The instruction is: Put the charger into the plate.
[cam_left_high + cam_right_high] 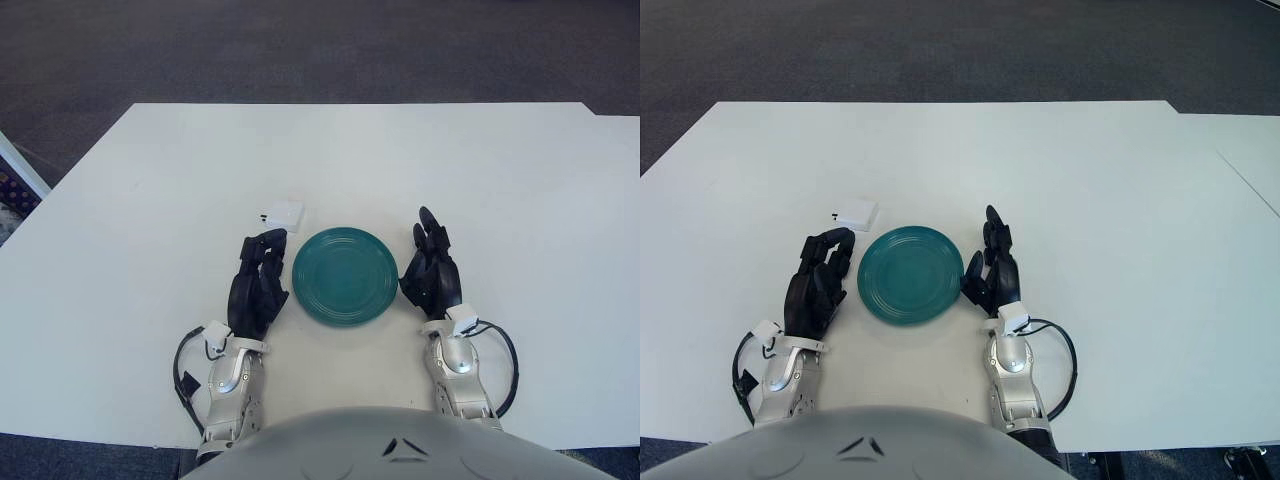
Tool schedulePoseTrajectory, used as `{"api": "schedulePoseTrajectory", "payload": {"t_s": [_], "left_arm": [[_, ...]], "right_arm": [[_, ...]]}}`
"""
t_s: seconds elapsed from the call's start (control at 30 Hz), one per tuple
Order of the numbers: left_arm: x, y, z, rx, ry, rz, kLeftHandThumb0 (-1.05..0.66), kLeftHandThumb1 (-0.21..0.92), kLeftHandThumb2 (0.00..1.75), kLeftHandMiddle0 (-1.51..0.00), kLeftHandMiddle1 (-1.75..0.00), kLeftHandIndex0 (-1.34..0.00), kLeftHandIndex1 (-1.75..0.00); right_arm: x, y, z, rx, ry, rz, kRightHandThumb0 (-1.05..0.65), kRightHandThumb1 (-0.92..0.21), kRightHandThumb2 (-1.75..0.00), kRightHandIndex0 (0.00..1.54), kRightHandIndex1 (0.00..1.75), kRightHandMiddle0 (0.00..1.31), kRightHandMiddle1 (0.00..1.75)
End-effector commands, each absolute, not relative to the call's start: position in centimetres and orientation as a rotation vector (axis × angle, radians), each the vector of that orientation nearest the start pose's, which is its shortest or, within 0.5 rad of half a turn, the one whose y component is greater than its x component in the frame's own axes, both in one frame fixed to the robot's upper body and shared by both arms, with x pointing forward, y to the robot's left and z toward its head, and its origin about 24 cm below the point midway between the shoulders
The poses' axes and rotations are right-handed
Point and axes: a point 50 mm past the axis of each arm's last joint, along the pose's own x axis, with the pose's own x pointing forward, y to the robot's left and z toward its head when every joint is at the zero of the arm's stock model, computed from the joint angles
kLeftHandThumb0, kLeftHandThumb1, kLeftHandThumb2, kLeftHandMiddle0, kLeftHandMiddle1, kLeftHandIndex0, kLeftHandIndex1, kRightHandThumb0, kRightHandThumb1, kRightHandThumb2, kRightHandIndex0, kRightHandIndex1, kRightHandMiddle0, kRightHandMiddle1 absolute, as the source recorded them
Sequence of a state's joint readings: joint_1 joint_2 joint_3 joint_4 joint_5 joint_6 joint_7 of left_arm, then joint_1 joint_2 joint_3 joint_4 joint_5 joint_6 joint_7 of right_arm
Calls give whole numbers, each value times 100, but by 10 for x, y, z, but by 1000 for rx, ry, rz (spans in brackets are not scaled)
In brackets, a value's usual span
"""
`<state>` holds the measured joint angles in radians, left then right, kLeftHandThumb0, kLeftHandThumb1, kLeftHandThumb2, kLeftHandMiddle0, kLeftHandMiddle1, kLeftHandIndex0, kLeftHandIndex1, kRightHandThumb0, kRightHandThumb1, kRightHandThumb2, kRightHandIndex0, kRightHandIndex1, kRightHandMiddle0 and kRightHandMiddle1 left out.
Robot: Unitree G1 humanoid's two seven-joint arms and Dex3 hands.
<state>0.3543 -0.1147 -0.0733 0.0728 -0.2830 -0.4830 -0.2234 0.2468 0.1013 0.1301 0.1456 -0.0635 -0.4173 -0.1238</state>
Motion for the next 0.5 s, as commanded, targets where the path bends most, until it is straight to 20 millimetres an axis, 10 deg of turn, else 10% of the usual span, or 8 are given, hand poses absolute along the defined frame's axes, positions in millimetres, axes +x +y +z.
{"api": "schedulePoseTrajectory", "payload": {"t_s": [0.0, 0.1, 0.27, 0.47], "left_arm": [[166, 132, -13, -385, -43, 12, -105, 92, 73, -24, -3, 0, -123], [174, 145, -6, -346, -75, 27, -105, 92, 73, -28, -4, 0, -132], [200, 195, 20, -12, -147, 15, -105, 92, 82, -8, -3, 0, -54], [239, 220, 90, 635, -356, -60, -105, 92, 93, -1, 0, 0, -22]], "right_arm": [[181, -113, -23, 75, 93, -79, -66, -92, -102, 7, 0, 0, 30], [183, -112, -23, 75, 87, -79, -66, -92, -102, 6, 0, 0, 29], [186, -116, -27, 73, 83, -85, -68, -92, -102, 7, 1, 0, 29], [188, -116, -28, 62, 49, -71, -68, -92, -101, 7, 0, 0, 28]]}}
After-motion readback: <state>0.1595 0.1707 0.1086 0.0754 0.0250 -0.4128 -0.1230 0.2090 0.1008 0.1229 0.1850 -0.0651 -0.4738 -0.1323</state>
